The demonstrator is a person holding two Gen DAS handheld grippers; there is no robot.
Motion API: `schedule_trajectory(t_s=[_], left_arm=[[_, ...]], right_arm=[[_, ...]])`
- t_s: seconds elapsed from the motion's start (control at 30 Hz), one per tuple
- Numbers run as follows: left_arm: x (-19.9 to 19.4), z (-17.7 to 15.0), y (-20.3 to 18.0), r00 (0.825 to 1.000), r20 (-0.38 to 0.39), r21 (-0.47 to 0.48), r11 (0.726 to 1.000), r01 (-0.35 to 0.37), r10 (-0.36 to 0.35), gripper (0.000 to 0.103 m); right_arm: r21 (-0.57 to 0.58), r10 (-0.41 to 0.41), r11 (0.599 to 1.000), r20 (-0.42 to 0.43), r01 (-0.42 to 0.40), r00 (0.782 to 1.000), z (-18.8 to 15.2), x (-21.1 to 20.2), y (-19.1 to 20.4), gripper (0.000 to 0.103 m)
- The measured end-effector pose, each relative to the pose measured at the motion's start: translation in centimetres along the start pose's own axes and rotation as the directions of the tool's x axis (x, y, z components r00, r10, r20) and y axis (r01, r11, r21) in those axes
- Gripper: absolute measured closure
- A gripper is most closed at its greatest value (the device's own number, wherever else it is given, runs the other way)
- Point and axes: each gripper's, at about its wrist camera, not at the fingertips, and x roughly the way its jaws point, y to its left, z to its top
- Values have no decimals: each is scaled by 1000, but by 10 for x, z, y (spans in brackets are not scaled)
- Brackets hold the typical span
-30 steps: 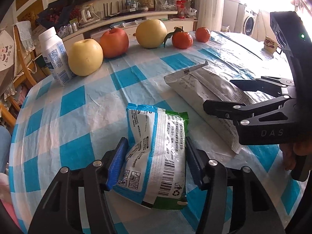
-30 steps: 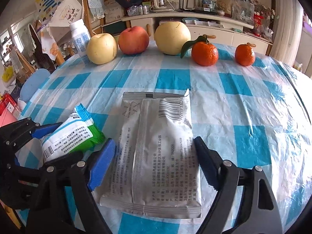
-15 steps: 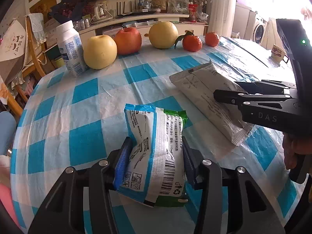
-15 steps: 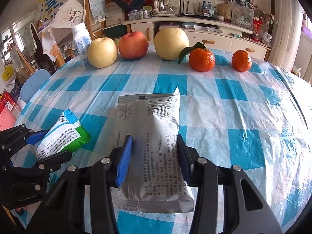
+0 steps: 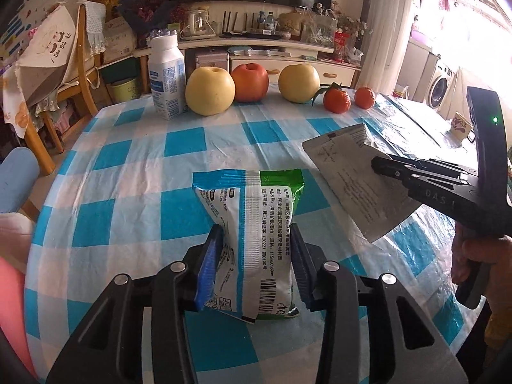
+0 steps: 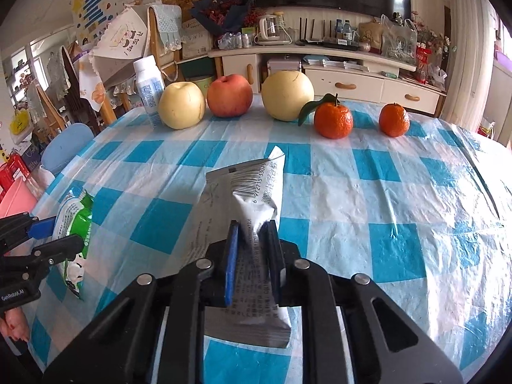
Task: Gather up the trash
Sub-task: 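Lift both held packets and carry them over the pink bucket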
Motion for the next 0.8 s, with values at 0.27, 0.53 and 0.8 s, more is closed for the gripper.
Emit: schedule_trajectory(t_s=[0.27, 0.53, 0.8], left_arm=[[-12, -6, 14, 1000, 26, -46, 999, 15, -14, 61], [-24, -8, 22, 998, 54, -56, 998, 32, -29, 62], [-45, -5, 42, 995, 97, -83, 996, 33, -25, 63]], right_arm=[[-2, -8, 1000, 36, 8, 999, -3, -14, 6, 89], [29, 1, 1000, 91, -4, 996, -4, -43, 11, 89], [9, 33, 999, 125, -35, 992, 2, -65, 41, 89]])
